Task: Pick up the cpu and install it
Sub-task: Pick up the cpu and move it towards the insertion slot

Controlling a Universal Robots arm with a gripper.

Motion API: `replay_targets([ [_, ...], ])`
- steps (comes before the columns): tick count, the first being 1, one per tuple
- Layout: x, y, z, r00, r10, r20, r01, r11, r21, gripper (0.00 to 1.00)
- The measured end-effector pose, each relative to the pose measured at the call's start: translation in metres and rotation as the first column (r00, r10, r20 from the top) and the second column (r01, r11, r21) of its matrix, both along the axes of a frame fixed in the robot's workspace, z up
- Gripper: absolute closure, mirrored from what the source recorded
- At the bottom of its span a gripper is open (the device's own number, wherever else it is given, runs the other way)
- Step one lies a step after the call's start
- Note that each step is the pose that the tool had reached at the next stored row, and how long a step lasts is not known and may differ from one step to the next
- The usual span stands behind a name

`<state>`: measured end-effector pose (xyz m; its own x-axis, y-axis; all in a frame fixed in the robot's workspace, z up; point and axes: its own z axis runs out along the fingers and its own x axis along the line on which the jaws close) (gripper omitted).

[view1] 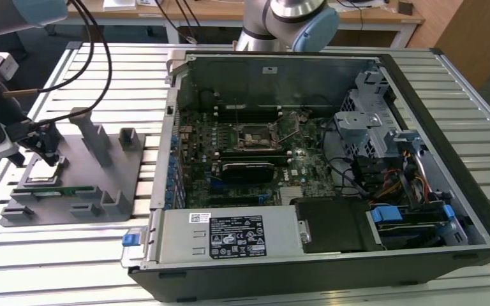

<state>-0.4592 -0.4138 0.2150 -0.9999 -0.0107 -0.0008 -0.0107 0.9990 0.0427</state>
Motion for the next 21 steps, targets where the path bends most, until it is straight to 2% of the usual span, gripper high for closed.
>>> replay_targets([
  [6,0.000,0.0000,-0.0037,1.0000,0.001,0.0002,-0.001,1.0000,0.0001,0.40],
  [11,0.000,0.0001,-0.0106,1.0000,0.008,0.0002,-0.008,1.0000,-0.0013,0.40],
  [16,0.000,0.0010,-0.0173,1.0000,0.008,0.0002,-0.008,1.0000,-0.0016,0.40],
  [21,-0.001,0.0037,-0.0200,1.0000,0.007,0.0003,-0.007,1.0000,-0.0016,0.40],
])
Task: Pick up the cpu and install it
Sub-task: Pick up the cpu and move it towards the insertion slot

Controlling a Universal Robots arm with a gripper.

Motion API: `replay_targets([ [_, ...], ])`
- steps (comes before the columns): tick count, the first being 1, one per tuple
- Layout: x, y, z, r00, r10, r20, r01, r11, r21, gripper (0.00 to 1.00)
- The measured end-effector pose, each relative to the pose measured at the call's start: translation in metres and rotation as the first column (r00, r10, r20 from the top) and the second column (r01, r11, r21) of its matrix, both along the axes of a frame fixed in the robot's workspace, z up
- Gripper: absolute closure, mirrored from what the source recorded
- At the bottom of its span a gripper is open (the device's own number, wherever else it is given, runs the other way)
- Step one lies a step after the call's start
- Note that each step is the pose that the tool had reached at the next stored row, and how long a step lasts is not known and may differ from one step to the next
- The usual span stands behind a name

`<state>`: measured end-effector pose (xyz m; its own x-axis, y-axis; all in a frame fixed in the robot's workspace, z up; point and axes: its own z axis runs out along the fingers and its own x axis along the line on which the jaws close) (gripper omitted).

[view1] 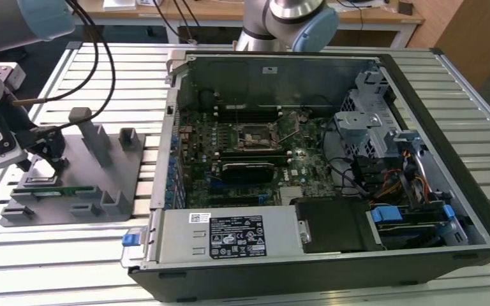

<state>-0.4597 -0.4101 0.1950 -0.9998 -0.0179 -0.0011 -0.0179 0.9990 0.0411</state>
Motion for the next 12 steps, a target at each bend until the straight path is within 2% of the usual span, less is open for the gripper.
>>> replay_targets([
  [12,-0.0026,0.0005,-0.0073,1.0000,0.000,-0.0001,0.000,1.0000,-0.0017,0.40],
])
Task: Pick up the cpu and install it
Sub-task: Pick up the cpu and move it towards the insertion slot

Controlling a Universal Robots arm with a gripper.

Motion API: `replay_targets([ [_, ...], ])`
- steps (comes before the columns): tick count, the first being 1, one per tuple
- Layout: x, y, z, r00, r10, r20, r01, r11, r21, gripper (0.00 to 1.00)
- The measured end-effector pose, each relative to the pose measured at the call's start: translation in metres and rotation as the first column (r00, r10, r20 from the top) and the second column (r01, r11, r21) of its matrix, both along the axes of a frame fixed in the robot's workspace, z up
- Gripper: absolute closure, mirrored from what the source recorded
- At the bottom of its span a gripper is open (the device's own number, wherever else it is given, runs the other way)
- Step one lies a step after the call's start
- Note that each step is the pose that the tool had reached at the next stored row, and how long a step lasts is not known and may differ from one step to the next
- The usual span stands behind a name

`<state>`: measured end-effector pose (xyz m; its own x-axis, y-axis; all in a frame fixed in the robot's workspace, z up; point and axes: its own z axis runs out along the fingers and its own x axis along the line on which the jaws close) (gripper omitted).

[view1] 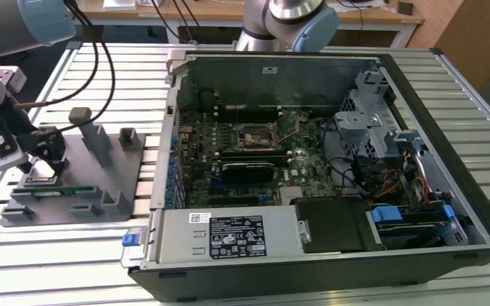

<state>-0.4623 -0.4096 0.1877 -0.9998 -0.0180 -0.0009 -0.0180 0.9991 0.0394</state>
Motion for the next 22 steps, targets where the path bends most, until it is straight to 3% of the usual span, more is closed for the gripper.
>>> replay_targets([
  [4,0.000,0.0000,-0.0001,1.0000,0.000,-0.0004,0.000,1.0000,-0.0003,0.41],
  [6,0.000,0.0000,-0.0001,1.0000,0.000,0.0001,0.000,1.0000,-0.0005,0.47],
  [16,0.000,0.0000,0.0111,1.0000,0.000,0.0002,0.000,1.0000,-0.0051,0.47],
  [22,0.000,0.0000,0.0119,1.0000,0.000,0.0002,0.000,1.0000,-0.0051,0.47],
])
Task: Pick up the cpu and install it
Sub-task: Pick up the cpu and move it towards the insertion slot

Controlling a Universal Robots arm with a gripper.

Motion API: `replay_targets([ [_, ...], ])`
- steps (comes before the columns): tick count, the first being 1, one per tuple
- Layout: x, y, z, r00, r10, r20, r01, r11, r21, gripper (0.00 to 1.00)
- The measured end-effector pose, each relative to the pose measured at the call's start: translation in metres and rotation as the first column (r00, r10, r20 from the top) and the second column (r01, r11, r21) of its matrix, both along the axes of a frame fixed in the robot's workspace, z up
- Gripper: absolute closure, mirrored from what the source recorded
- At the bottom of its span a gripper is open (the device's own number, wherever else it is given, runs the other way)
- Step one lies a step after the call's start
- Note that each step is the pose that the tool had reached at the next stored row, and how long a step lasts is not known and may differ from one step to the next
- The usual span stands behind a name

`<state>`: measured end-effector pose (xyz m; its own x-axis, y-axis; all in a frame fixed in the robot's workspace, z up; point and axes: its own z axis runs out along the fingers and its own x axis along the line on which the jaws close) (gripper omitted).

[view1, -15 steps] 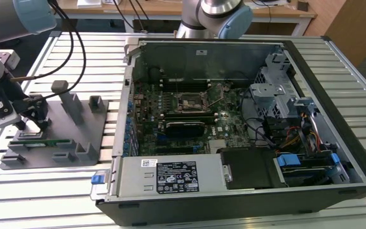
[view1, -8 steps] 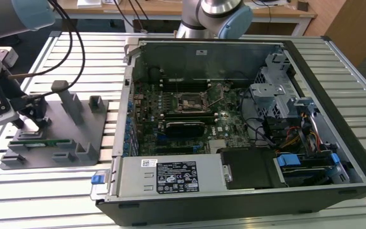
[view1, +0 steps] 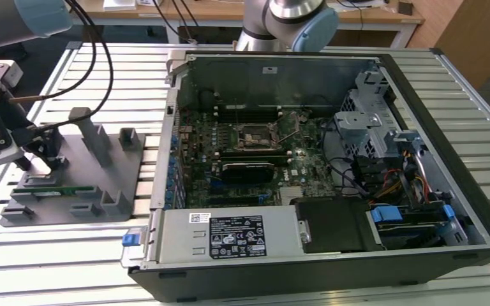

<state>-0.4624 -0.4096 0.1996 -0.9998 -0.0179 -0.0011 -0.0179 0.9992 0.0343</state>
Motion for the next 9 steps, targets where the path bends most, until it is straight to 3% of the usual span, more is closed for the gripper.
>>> replay_targets([
  [9,0.0000,0.0000,0.0058,1.0000,0.000,-0.0001,0.000,1.0000,-0.0001,0.47],
])
